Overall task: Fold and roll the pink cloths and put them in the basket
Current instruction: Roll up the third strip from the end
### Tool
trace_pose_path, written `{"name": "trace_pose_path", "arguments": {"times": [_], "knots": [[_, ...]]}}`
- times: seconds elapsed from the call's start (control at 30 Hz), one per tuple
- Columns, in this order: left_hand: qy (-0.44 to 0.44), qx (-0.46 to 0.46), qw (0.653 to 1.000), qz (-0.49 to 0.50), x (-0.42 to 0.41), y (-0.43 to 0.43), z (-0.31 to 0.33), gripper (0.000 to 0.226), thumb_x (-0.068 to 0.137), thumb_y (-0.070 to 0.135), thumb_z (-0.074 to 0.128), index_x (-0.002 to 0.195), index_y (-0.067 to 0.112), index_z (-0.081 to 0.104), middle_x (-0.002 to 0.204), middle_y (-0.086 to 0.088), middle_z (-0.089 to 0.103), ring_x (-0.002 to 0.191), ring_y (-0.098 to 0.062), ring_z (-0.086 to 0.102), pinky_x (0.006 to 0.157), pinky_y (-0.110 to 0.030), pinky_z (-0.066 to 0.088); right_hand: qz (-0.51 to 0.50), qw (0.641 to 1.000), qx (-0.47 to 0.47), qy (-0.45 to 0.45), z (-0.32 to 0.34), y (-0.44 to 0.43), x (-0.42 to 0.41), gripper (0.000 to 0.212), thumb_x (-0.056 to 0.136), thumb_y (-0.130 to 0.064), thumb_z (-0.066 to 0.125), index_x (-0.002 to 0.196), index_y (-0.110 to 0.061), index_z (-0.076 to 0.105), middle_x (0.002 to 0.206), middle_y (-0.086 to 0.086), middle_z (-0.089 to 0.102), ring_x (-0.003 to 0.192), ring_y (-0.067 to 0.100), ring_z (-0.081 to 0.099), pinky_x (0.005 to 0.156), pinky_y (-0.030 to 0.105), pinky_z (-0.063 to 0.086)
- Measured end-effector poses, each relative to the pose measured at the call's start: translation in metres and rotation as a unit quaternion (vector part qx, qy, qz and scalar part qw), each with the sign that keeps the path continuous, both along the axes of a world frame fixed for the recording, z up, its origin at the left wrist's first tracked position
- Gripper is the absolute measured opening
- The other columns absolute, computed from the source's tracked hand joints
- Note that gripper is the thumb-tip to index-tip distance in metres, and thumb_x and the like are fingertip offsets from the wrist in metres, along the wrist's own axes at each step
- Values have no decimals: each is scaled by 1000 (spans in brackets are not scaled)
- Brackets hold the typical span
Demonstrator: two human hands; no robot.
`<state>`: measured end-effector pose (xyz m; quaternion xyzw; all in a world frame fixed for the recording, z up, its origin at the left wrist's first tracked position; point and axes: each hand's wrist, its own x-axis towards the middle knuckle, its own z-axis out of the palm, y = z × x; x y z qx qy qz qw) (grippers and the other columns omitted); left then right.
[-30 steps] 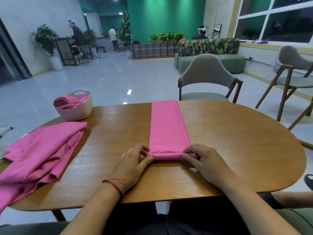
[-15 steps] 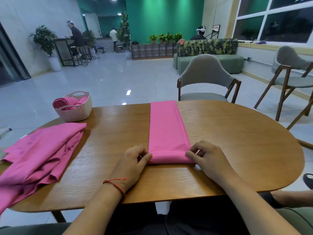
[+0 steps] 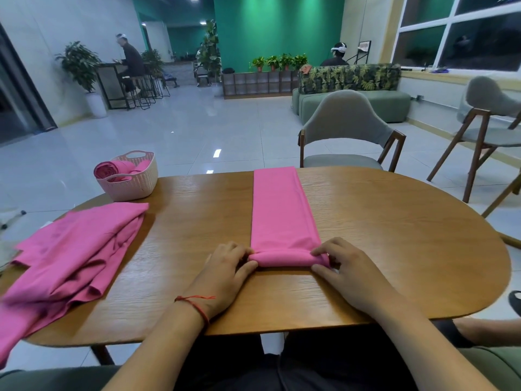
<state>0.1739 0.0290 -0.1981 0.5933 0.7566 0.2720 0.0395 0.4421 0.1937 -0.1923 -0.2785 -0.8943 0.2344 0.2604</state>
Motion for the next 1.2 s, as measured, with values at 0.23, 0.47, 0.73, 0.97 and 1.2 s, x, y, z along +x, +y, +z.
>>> {"name": "trace_pose_path", "arguments": {"times": [0.23, 0.47, 0.73, 0.97, 1.2], "knots": [[34, -22, 999, -5, 3, 0, -1, 22, 110, 49, 32, 95, 44, 48, 97, 25, 43, 100, -4, 38, 98, -35, 37, 8, 999, -29, 11, 5, -4, -1, 14, 103, -45, 66, 110, -36, 74, 100, -19, 65, 98, 5, 60, 82, 22, 45], [25, 5, 1000, 12, 8, 2, -1, 29, 102, 56, 27, 83, 45, 45, 91, 21, 43, 95, -8, 41, 96, -40, 42, -7, 994, -100, 30, 8, -3, 1, 14, 97, -44, 74, 97, -34, 64, 86, -15, 67, 73, 11, 64, 71, 30, 51], [-23, 73, 996, -52, 10, -16, 7, 11, 97, 36, 68, 106, 39, 64, 108, 24, 55, 113, -5, 51, 98, -24, 43, -44, 990, -126, 50, 3, 0, -5, 17, 90, -40, 80, 83, -27, 71, 72, -6, 63, 68, 12, 58, 68, 37, 49], [-44, 35, 998, -19, 1, -6, 5, 25, 96, 51, 66, 118, 40, 68, 107, 26, 54, 110, 1, 48, 96, -23, 43, -62, 993, -91, 49, 4, 3, -7, 18, 92, -43, 79, 81, -31, 71, 77, -10, 62, 76, 8, 57, 66, 27, 43], [-71, 38, 997, 20, 0, 5, -1, 25, 103, 52, 54, 104, 37, 75, 96, 18, 60, 100, -1, 50, 90, -28, 43, -4, 998, 26, 64, -1, -4, 0, 14, 96, -19, 74, 97, -32, 69, 105, -20, 59, 98, 9, 63, 84, 32, 54]]}}
